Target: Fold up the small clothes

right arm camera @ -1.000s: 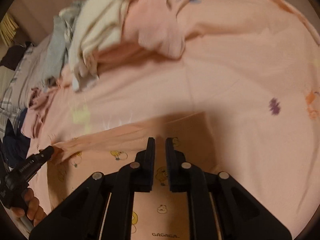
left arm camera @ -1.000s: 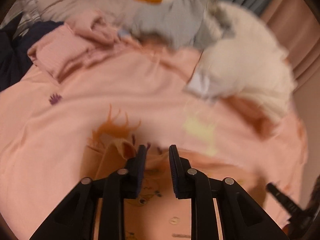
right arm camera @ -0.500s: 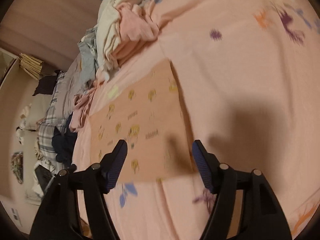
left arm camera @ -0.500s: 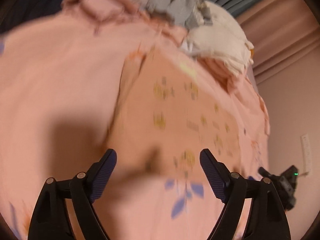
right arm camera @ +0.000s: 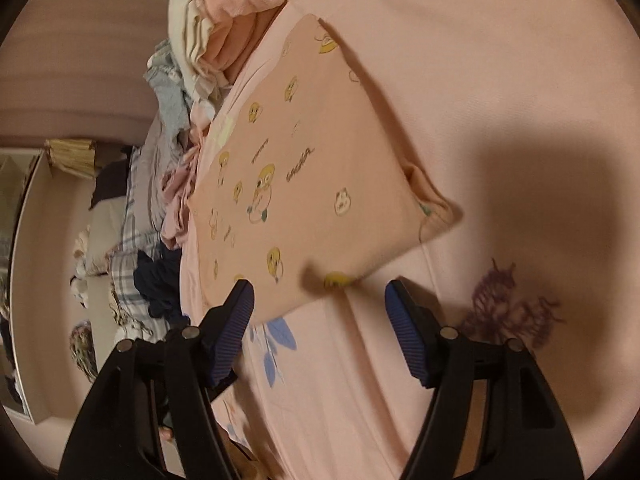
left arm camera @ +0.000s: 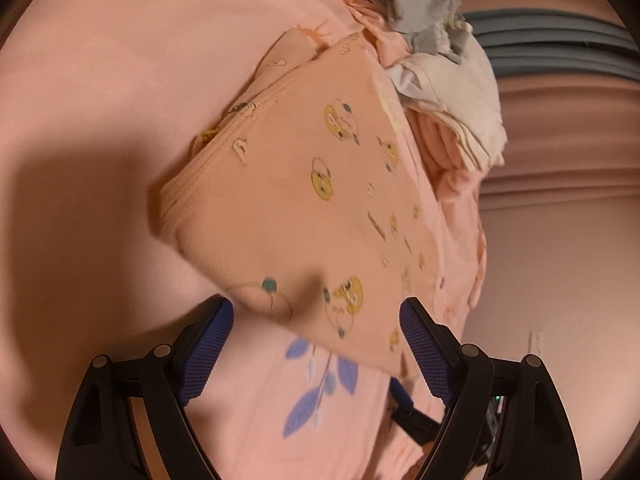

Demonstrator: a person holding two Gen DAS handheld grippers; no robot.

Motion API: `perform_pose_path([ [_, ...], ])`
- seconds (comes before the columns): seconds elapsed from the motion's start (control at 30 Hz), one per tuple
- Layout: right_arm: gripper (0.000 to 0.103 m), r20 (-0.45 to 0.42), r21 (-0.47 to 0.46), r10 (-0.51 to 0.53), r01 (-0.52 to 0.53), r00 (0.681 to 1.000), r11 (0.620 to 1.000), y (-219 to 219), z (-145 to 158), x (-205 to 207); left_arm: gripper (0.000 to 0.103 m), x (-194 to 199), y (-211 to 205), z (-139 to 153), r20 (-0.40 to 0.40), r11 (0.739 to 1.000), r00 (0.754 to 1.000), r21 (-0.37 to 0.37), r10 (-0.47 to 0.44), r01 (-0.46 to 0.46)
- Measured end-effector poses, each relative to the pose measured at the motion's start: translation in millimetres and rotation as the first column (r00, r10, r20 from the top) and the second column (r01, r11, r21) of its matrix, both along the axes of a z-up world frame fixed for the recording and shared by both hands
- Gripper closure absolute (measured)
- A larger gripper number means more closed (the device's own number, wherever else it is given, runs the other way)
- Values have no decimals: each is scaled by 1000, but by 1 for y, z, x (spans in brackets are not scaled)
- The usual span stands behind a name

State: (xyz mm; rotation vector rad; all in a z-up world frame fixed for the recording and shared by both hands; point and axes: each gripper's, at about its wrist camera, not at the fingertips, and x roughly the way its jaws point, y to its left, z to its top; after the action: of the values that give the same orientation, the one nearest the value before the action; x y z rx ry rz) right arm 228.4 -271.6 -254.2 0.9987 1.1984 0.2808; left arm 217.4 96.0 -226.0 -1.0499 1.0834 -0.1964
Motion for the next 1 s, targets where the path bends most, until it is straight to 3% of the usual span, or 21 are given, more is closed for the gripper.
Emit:
perform_pose_path([
  [0.13,42,9,0,-14,14,1000,1000,3,-3,14,19,19,-15,4,34,996,999,89,-13,9],
  [0.4,46,39,16,-47,46,998,999,0,-11,32,21,29,-5,-2,91,993,995,105,39,-49],
  [0.5,52,40,23,-73,73,997,997,-2,-14,39,33,34,-1,-3,83,988,994,133,74,-85],
  [0.57,59,47,15,-84,83,995,996,-2,-15,43,50,40,-2,-5,56,977,993,184,99,-108],
  [0.6,68,52,4,-84,84,995,996,-1,-16,44,68,43,-3,-6,43,969,994,218,105,-112],
  [0.63,74,56,-19,-85,86,995,996,1,-17,45,76,47,-7,-5,24,950,994,292,106,-109],
  [0.67,91,58,-62,-91,94,994,994,3,-21,45,77,48,-10,-5,27,938,995,333,93,-97],
  [0.7,96,67,-77,-98,103,993,992,5,-24,45,80,49,-15,-4,39,923,996,372,86,-94],
  [0.87,95,104,-188,-62,81,993,979,15,-11,49,86,47,-29,8,42,863,993,492,107,-114],
  [0.93,95,103,-178,-58,76,993,981,11,-6,48,94,40,-30,18,61,866,995,490,84,-103],
  [1.0,95,141,-120,-64,81,988,989,5,5,41,95,24,-31,36,114,855,991,506,67,-116],
])
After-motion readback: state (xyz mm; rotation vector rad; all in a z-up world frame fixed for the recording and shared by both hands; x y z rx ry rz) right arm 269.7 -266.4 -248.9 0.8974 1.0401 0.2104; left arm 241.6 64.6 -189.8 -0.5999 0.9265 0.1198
